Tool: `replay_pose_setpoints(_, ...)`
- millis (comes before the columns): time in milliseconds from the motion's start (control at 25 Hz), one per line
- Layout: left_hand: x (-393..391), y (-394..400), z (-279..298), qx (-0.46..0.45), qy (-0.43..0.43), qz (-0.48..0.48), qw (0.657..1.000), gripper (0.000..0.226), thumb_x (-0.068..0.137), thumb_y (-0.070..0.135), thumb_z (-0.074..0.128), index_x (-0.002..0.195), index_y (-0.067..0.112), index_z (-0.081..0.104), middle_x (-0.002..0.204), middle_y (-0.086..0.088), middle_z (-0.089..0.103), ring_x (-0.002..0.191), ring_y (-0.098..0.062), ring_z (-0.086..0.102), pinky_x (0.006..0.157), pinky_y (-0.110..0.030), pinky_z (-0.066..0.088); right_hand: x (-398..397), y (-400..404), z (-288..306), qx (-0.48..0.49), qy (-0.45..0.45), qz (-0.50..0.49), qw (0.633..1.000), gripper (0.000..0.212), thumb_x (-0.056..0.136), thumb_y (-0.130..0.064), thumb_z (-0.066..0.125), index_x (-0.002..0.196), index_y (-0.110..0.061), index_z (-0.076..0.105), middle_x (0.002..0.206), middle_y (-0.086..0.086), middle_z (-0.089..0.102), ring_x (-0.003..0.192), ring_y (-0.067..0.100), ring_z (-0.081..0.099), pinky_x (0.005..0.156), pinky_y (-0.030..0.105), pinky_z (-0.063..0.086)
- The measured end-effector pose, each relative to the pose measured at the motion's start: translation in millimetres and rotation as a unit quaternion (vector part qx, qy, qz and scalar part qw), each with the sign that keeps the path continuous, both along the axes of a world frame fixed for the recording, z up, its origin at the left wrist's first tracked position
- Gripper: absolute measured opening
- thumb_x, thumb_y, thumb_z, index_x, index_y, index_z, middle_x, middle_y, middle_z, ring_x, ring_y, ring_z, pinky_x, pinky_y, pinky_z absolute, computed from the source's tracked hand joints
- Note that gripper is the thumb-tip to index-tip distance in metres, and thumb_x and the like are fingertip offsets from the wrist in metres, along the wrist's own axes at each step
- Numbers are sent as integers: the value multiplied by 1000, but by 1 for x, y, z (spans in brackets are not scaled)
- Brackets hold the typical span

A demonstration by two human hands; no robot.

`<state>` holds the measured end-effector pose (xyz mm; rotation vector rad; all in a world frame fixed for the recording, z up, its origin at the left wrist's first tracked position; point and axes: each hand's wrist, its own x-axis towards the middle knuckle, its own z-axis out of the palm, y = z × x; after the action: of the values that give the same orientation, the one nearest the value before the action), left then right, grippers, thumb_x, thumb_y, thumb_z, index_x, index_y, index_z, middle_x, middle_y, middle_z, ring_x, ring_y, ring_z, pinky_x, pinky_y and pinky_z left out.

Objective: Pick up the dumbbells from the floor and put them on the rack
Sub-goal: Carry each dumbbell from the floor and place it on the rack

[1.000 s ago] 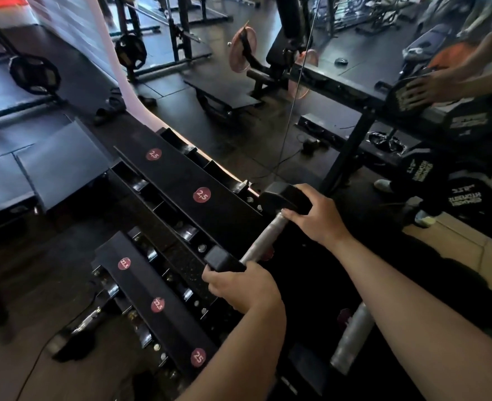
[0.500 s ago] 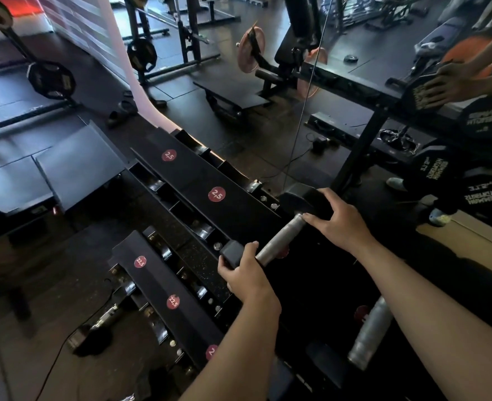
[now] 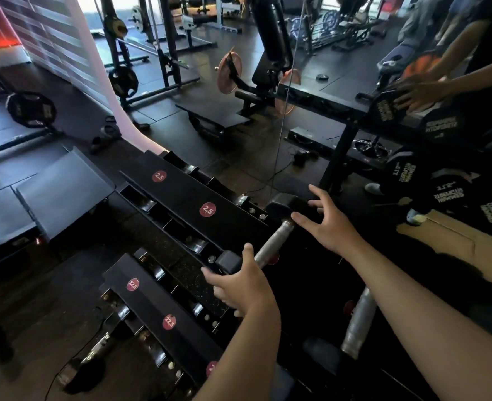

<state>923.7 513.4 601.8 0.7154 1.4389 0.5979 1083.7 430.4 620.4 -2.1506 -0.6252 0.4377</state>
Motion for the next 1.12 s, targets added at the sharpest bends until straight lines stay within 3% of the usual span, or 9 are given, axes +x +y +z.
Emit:
replay_pose_setpoints(160,6,-50,37,194,13,-76,978,96,83,47,74,160,32,19,167,-11,26,157,-25,11,126,-48,-4,-41,-61,27,47,-32,-65,996,76,85,-62,65,151,-46,32,149,-4,50,140,14,43,102,29,33)
replay_pose_setpoints(280,8,-103,56,245,-53,-147,957,88,84,48,71,159,30,28,163,-6,35,156,-27,17,126,-52,12,-73,-123,46,72,-24,-131,988,68,89,-63,58,150,-48,33,149,-8,49,139,10,41,102,29,33)
replay_pose_setpoints(400,-14,-167,73,208,-178,-264,925,75,89,44,69,155,23,39,158,0,43,147,-16,37,119,-40,34,-116,-207,63,111,-13,-208,972,59,91,-68,49,147,-53,36,145,-13,51,138,9,43,106,32,34)
replay_pose_setpoints(560,-69,-254,88,118,-250,-504,818,53,96,40,65,144,24,52,141,7,58,131,-10,51,113,-35,38,-202,-327,74,151,-34,-326,932,53,98,-60,44,148,-44,41,127,-20,55,119,-1,51,95,21,37)
replay_pose_setpoints(680,-118,-321,87,102,-242,-600,756,47,93,47,66,134,25,61,123,12,65,125,-17,58,106,-37,43,-282,-411,67,166,-36,-384,908,56,95,-66,43,146,-43,43,131,-17,56,125,5,52,105,31,41)
replay_pose_setpoints(840,-207,-426,88,96,-226,-714,656,48,97,49,59,138,24,57,142,3,58,135,-21,50,112,-38,36,-420,-529,56,189,-17,-493,849,49,99,-59,43,145,-41,46,119,-18,56,122,9,51,99,29,37)
replay_pose_setpoints(960,-262,-494,89,103,-219,-777,582,37,99,46,57,130,26,60,130,7,62,131,-16,52,104,-32,36,-517,-598,47,185,-29,-569,801,48,100,-58,43,144,-40,47,110,-19,63,111,9,57,99,36,43)
replay_pose_setpoints(1040,-300,-542,85,123,-216,-816,521,15,100,44,56,110,35,62,114,15,63,122,-13,54,93,-28,38,-588,-638,41,179,-40,-618,765,53,99,-60,43,146,-38,45,116,-7,66,113,8,59,98,33,42)
replay_pose_setpoints(1120,-337,-584,81,138,-213,-850,461,13,99,49,56,104,39,62,118,11,63,121,-14,55,88,-28,39,-656,-666,35,178,-54,-659,728,59,97,-65,40,148,-37,42,136,-8,59,127,8,53,102,29,40)
